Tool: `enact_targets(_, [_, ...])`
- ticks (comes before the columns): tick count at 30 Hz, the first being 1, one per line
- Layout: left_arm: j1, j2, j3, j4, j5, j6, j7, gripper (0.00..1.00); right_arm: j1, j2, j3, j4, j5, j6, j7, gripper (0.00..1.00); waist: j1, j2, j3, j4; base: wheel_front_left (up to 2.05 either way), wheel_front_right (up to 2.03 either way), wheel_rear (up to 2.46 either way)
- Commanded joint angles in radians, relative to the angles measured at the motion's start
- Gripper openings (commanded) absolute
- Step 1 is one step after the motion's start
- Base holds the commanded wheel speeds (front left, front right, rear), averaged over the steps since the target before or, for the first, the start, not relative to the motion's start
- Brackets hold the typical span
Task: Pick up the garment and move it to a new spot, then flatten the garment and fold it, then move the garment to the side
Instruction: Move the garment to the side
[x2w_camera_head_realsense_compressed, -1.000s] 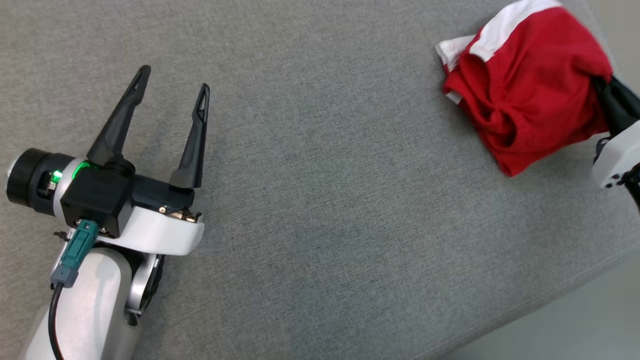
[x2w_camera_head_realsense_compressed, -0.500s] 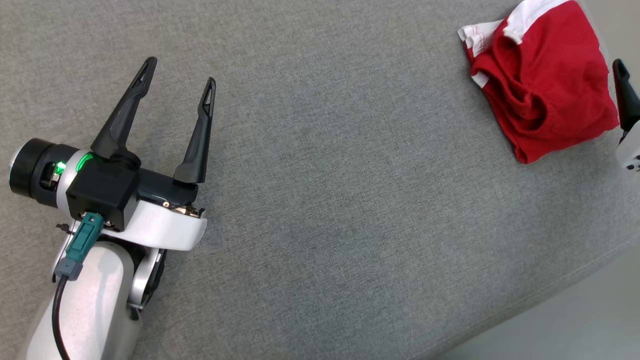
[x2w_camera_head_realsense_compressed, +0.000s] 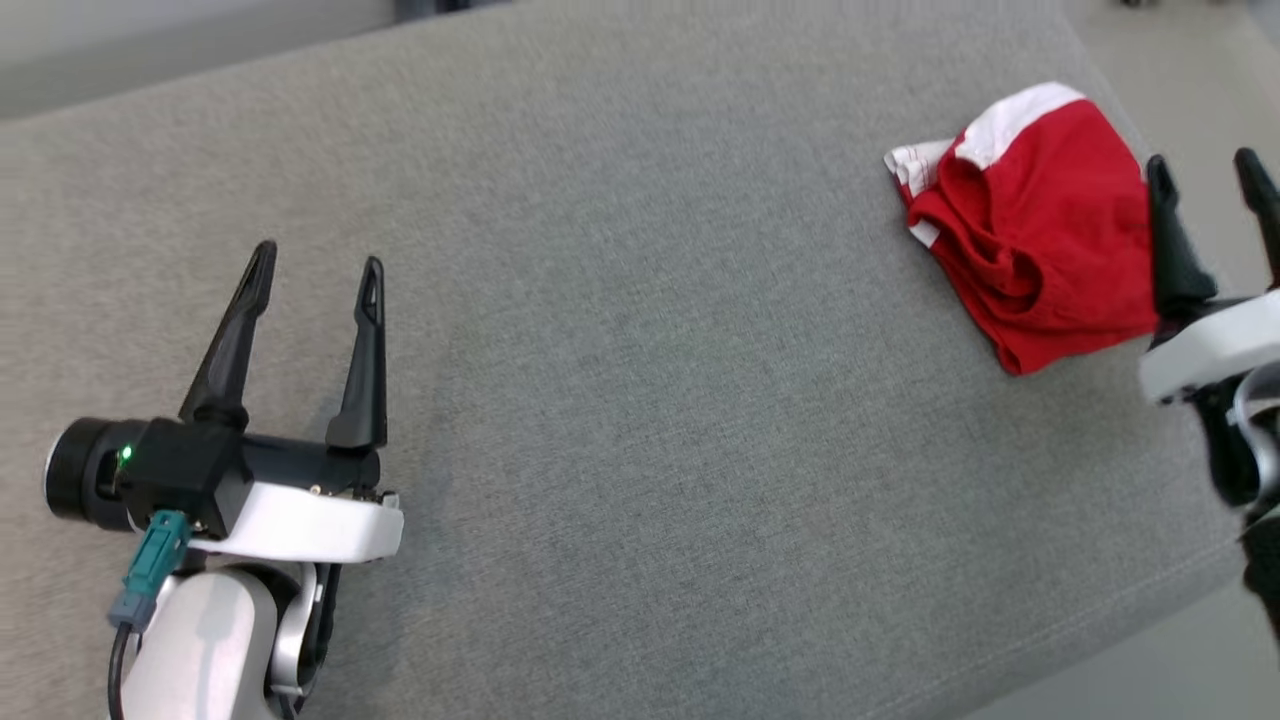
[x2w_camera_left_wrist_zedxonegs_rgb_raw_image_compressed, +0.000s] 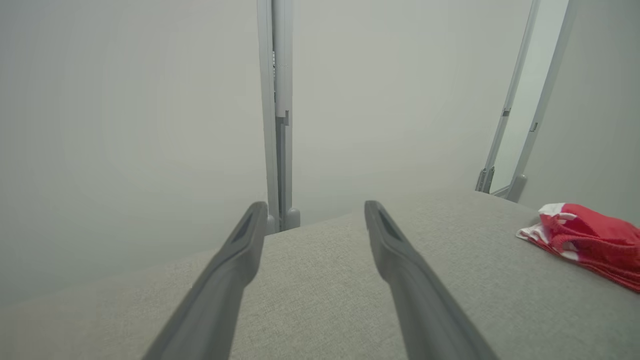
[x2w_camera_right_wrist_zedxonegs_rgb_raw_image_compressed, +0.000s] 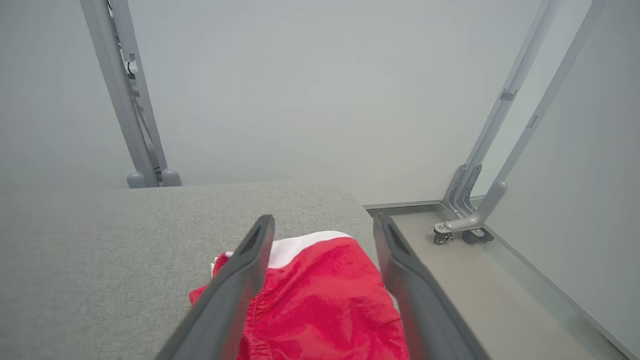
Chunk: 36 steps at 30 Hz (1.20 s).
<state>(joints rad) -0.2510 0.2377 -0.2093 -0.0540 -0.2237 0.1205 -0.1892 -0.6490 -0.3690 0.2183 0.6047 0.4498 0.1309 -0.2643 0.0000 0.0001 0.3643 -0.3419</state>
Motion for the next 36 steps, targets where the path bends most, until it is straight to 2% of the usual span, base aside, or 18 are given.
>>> enact_targets(1, [0.013, 0.001, 0.006, 0.005, -0.007, 0.006, -0.008, 1.00, 0.035, 0.014, -0.018, -0.030, -0.024, 0.000, -0.001, 1.00, 0.0000, -0.0001, -0.050, 0.036, 0.00, 0.00, 0.00])
enact_targets(8, [0.083, -0.015, 0.020, 0.036, -0.039, 0.023, -0.029, 1.00, 0.220, 0.118, -0.081, -0.235, -0.119, 0.000, -0.001, 1.00, 0.0000, -0.0001, -0.141, 0.114, 0.00, 0.00, 0.00])
enact_targets(15, [0.162, -0.021, 0.029, 0.055, -0.052, 0.041, -0.044, 1.00, 0.354, 0.173, -0.113, -0.362, -0.173, 0.000, 0.020, 1.00, 0.0000, -0.0001, -0.223, 0.193, 0.00, 0.00, 0.00])
enact_targets(20, [0.208, -0.025, 0.045, 0.061, -0.072, 0.046, -0.054, 1.00, 0.437, 0.212, -0.161, -0.424, -0.215, 0.000, 0.063, 1.00, 0.0000, -0.0001, -0.274, 0.245, 0.00, 0.00, 0.00])
enact_targets(26, [0.265, -0.013, 0.072, 0.073, -0.094, 0.051, -0.061, 1.00, 0.517, 0.237, -0.172, -0.471, -0.243, 0.000, 0.112, 1.00, 0.0000, -0.0001, -0.340, 0.286, 0.00, 0.00, 0.00])
enact_targets(36, [0.333, 0.014, 0.070, 0.082, -0.106, 0.040, -0.038, 1.00, 0.616, 0.263, -0.193, -0.540, -0.261, 0.000, 0.164, 1.00, 0.0000, -0.0001, -0.391, 0.308, 0.00, 0.00, 0.00])
